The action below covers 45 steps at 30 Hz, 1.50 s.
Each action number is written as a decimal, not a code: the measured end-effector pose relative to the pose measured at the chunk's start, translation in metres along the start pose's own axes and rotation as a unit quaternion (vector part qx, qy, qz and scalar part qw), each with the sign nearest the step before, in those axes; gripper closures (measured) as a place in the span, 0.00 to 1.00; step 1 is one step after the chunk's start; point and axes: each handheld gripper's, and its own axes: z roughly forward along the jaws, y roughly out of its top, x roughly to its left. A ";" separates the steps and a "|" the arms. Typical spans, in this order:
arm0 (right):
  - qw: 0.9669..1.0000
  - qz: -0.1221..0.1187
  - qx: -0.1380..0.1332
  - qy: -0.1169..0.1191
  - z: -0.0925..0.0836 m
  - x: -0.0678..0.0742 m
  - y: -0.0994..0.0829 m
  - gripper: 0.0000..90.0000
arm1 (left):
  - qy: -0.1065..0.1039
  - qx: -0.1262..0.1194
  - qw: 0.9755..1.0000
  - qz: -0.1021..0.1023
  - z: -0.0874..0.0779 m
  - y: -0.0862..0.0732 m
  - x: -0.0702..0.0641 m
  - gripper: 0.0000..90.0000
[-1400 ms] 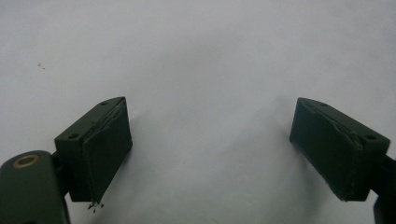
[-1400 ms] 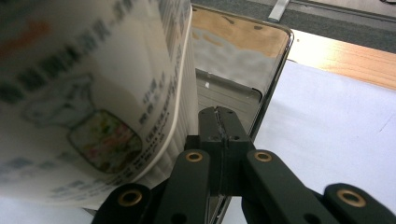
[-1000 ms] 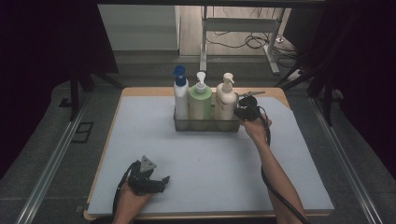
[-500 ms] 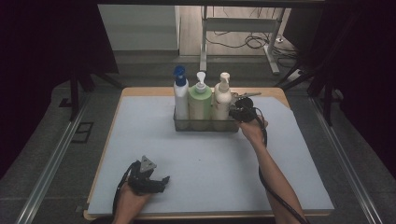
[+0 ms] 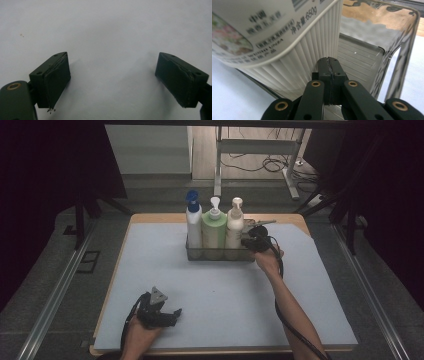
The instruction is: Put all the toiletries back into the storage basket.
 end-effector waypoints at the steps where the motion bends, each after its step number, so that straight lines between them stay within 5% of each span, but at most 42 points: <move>1: 1.000 -0.001 0.001 -0.002 0.000 0.000 0.000 1.00 | 0.000 0.000 1.000 0.000 0.000 0.000 0.000 0.14; 24: 1.000 0.008 -0.005 -0.001 -0.004 0.005 -0.001 1.00 | 0.000 0.000 1.000 0.000 0.000 0.000 0.000 0.14; 31: 1.000 -0.010 -0.004 -0.015 -0.005 0.008 -0.002 1.00 | 0.000 0.000 1.000 0.000 0.000 0.000 0.000 0.14; 45: 0.999 -0.024 -0.016 -0.031 -0.026 0.001 -0.003 0.72 | 0.000 0.000 1.000 0.000 0.000 0.000 0.000 0.14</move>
